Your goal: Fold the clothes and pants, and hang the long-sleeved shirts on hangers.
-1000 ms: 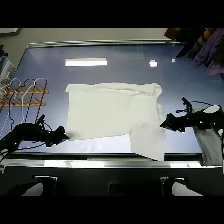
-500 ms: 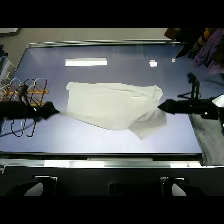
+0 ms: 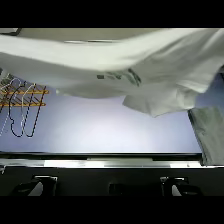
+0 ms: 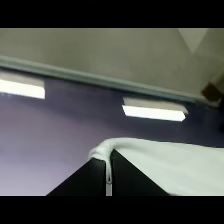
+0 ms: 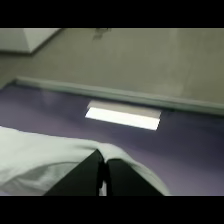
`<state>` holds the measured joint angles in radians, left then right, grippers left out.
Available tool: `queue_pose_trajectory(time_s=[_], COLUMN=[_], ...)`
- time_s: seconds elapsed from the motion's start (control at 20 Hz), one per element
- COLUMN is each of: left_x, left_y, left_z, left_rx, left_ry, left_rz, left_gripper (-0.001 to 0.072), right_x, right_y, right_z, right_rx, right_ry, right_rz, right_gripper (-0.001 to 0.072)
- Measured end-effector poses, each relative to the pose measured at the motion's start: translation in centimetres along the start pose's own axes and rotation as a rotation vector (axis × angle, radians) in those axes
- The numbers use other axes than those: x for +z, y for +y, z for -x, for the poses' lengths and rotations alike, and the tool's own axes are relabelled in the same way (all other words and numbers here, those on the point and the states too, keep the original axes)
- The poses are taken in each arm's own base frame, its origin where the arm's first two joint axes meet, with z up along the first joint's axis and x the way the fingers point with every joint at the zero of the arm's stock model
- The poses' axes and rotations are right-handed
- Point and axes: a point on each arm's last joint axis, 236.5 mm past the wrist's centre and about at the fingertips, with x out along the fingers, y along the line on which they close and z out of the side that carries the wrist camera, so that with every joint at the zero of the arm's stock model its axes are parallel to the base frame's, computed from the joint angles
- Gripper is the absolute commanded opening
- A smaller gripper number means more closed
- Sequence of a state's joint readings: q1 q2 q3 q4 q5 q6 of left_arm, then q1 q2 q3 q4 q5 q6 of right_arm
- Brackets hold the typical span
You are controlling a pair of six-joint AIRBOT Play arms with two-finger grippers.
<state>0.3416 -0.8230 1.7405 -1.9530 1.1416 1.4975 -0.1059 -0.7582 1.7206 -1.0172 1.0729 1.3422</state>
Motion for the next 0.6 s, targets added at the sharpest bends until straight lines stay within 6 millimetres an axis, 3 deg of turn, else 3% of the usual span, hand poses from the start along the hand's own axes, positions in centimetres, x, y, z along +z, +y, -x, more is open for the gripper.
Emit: queue_pose_trajectory(time_s=[0.15, 0.2, 0.3, 0.4, 0.45, 0.55, 0.6], left_x=[3.0, 3.5, 3.4, 2.4, 1.5, -1.0, -2.5], left_y=[0.0, 0.4, 1.4, 2.3, 2.9, 4.3, 5.1], left_z=[7.5, 9.3, 11.2, 10.8, 9.8, 6.3, 4.0], left_rx=[0.104, 0.141, 0.201, 0.238, 0.25, 0.262, 0.26], left_ry=[-0.16, -0.194, -0.211, -0.17, -0.124, -0.001, 0.071], left_rz=[0.018, 0.027, 0.041, 0.043, 0.033, 0.012, 0.004], left_gripper=[0.0017, 0.0017, 0.0017, 0.0017, 0.0017, 0.0017, 0.0017], right_x=[5.6, 6.7, 7.4, 7.1, 6.1, 2.9, 0.4], right_y=[2.2, 2.5, 2.4, 1.8, 1.2, -0.1, -1.1], right_z=[7.0, 8.6, 9.7, 8.9, 7.5, 3.7, 1.3], right_rx=[-0.056, -0.072, -0.093, -0.096, -0.095, -0.087, -0.086], right_ry=[-0.193, -0.237, -0.263, -0.242, -0.194, -0.048, 0.056], right_rz=[0.005, -0.005, -0.033, -0.086, -0.124, -0.214, -0.268], right_gripper=[0.003, 0.003, 0.003, 0.003, 0.003, 0.0031, 0.0031])
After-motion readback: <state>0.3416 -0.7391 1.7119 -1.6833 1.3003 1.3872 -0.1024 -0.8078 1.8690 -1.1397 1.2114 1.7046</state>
